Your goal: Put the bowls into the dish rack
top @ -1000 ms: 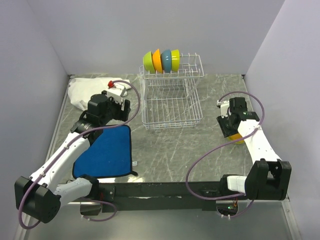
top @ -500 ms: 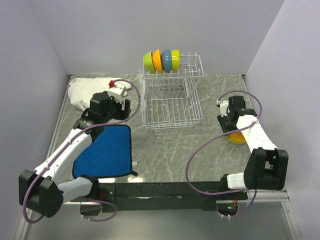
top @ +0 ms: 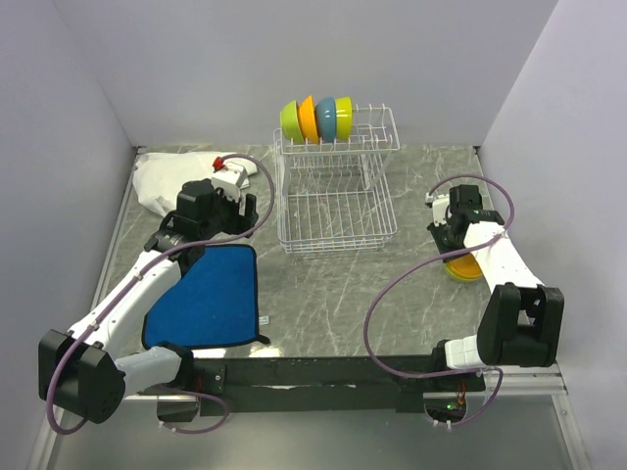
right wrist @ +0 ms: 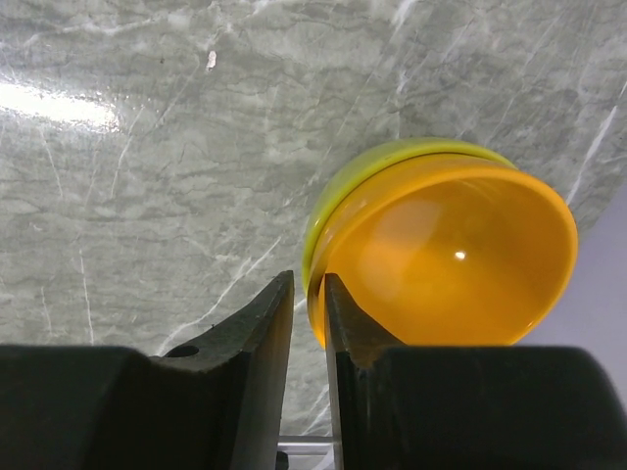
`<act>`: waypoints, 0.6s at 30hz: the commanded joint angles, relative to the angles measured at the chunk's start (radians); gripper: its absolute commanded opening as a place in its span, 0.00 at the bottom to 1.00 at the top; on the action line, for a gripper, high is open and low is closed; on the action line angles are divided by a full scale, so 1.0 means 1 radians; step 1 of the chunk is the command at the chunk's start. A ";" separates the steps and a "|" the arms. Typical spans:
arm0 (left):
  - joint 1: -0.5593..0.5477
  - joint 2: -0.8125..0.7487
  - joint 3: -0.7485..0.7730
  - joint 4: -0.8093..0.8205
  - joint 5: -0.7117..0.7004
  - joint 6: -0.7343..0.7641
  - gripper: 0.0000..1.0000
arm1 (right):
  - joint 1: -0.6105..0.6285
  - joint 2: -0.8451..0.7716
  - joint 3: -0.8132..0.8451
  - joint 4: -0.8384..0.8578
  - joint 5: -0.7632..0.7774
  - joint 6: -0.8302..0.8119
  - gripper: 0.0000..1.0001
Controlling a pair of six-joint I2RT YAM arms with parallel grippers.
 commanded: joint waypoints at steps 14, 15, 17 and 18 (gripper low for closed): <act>0.004 -0.017 0.016 0.048 0.020 -0.029 0.89 | -0.025 -0.004 0.008 0.016 -0.004 -0.017 0.19; 0.007 -0.019 0.016 0.048 0.020 -0.029 0.89 | -0.026 -0.004 0.005 0.016 -0.004 -0.018 0.19; 0.010 -0.019 0.013 0.051 0.019 -0.029 0.89 | -0.025 -0.007 0.000 0.015 -0.004 -0.021 0.19; 0.015 -0.022 0.013 0.051 0.017 -0.028 0.89 | -0.026 -0.010 -0.003 0.015 -0.004 -0.023 0.19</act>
